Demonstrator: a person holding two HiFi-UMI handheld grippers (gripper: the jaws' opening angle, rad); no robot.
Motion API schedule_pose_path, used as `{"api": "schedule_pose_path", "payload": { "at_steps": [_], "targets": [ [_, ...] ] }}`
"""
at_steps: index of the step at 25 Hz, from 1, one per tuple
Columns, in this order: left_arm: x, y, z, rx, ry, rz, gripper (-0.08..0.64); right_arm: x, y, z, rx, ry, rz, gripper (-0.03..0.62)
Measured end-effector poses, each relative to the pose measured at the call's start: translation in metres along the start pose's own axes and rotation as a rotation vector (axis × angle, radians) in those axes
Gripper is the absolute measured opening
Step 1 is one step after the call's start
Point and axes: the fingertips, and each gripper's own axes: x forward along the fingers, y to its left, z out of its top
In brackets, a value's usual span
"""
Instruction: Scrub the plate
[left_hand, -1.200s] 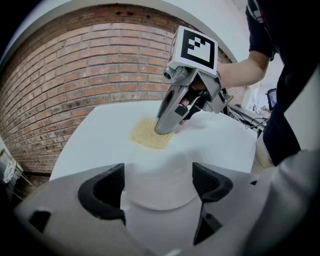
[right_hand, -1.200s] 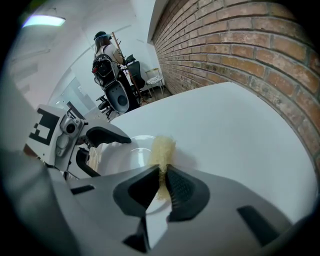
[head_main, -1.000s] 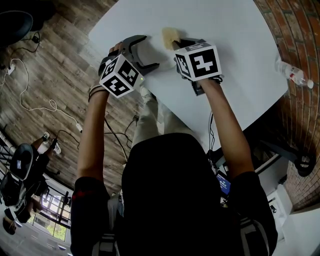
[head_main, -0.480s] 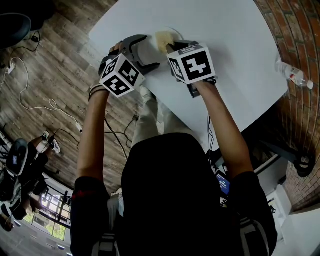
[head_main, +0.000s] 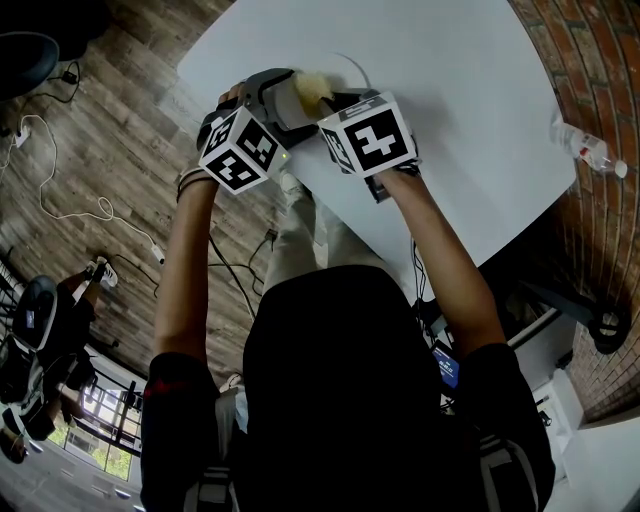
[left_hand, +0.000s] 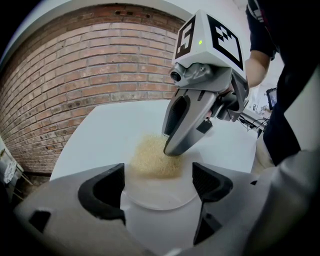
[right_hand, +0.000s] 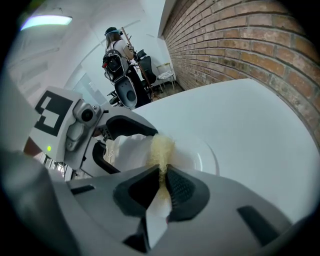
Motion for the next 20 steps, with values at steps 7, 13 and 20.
{"api": "schedule_pose_path", "payload": {
  "at_steps": [7,13,20],
  "targets": [
    [0.0,0.0,-0.001,-0.001,0.001,0.001,0.403,0.005,0.015,-0.002,-0.03,0.011,0.026,0.04],
    [0.0,0.0,0.0,-0.001,0.0,-0.001,0.403,0.005,0.014,-0.003,-0.019,0.013,0.032,0.04],
    [0.0,-0.001,0.001,0.0,0.003,0.0,0.403,0.001,0.007,-0.007,-0.016,0.019,0.019,0.04]
  ]
}}
